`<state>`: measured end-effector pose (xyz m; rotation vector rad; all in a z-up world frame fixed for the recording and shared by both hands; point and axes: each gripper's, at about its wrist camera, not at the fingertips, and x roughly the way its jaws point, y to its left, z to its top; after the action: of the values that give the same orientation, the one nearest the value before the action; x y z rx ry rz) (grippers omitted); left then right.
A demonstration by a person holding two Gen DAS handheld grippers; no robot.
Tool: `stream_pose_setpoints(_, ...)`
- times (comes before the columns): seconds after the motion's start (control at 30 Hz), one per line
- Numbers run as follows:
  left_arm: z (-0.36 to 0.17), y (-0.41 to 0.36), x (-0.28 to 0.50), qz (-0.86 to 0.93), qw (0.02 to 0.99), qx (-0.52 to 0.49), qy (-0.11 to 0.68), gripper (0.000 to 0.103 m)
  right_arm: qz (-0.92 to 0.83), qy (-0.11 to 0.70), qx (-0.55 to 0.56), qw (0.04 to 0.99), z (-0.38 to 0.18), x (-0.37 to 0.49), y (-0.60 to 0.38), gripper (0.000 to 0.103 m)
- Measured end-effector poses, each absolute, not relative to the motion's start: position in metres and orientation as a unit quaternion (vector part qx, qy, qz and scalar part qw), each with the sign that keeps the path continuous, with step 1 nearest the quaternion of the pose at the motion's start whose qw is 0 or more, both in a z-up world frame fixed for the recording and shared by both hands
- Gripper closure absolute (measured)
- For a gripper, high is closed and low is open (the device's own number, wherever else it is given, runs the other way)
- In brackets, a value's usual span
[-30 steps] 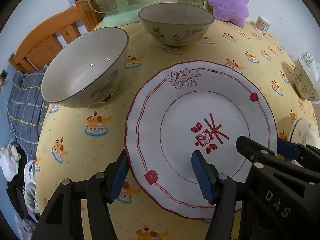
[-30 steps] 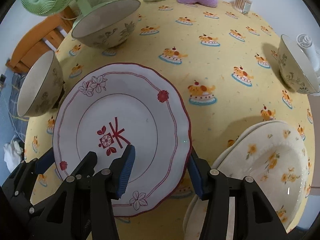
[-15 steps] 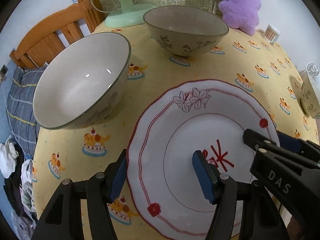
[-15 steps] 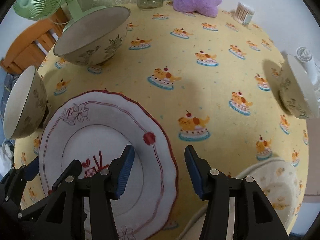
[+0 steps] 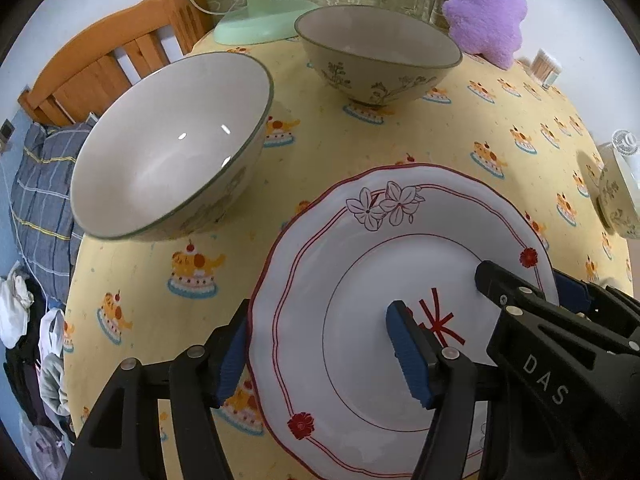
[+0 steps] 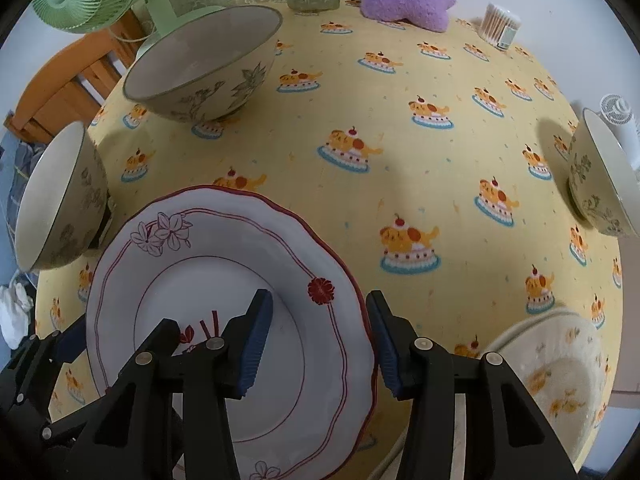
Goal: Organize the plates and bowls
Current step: 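Carry the red-rimmed plate toward the stacked flowered plates with the left gripper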
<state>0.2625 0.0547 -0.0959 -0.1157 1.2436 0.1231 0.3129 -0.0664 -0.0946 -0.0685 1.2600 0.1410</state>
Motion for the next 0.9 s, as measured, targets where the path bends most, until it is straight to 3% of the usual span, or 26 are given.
stream_pose_setpoints(0.9, -0.038, 0.045, 0.192, -0.037, 0.829, -0.020, 0.558, 0.036, -0.024, 0.554, 0.009, 0.832, -0.031, 0.208, -0.076, 0.051)
